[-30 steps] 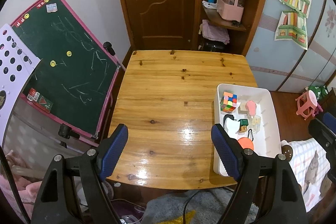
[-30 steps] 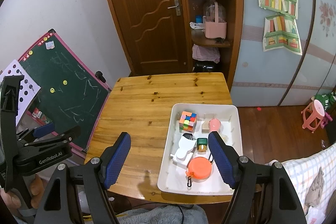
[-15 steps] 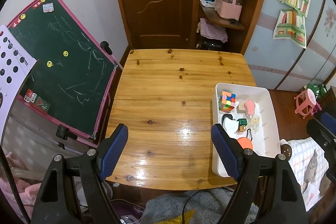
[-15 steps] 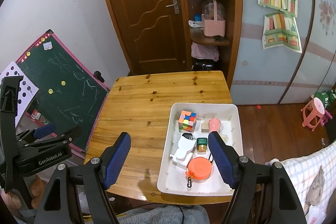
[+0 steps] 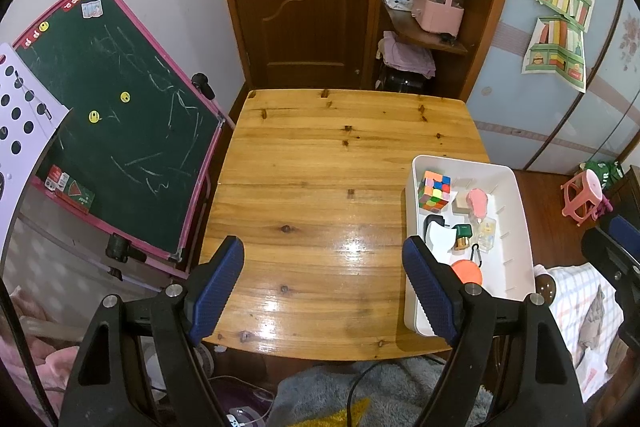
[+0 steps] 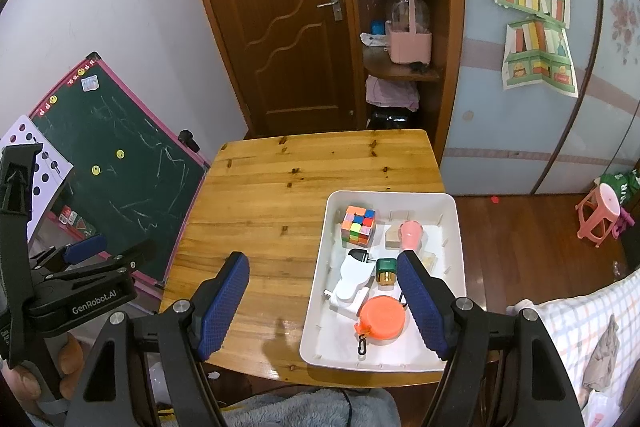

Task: Organize rigid objects

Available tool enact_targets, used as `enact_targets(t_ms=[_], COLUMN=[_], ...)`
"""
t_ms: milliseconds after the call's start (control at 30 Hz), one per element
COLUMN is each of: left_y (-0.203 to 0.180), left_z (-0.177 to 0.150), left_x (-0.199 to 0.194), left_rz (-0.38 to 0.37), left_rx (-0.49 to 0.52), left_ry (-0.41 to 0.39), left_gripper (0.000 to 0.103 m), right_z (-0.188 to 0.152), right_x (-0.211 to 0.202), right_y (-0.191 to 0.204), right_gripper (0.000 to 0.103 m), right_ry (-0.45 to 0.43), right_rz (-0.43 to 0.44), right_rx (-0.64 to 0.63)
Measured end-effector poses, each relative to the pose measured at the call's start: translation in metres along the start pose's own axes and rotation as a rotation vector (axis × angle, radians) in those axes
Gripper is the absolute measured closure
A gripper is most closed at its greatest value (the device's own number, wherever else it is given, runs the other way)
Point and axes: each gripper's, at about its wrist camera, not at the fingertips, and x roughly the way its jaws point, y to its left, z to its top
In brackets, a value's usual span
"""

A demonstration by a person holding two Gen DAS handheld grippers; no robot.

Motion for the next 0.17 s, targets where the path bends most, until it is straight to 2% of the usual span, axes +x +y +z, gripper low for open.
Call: enact_targets(t_ms=[167], left_y=[0.0009], left_z=[0.0009], left_x=[0.0003], left_rz=[0.000], left_rx=[0.000], left_ry=[0.002], left_gripper=[0.019], right_z=[0.0001], right_x=[0.0012], right_y=[0.0007], right_gripper=[0.026], right_ry=[0.001], right_rz=[0.000], right_rx=[0.000])
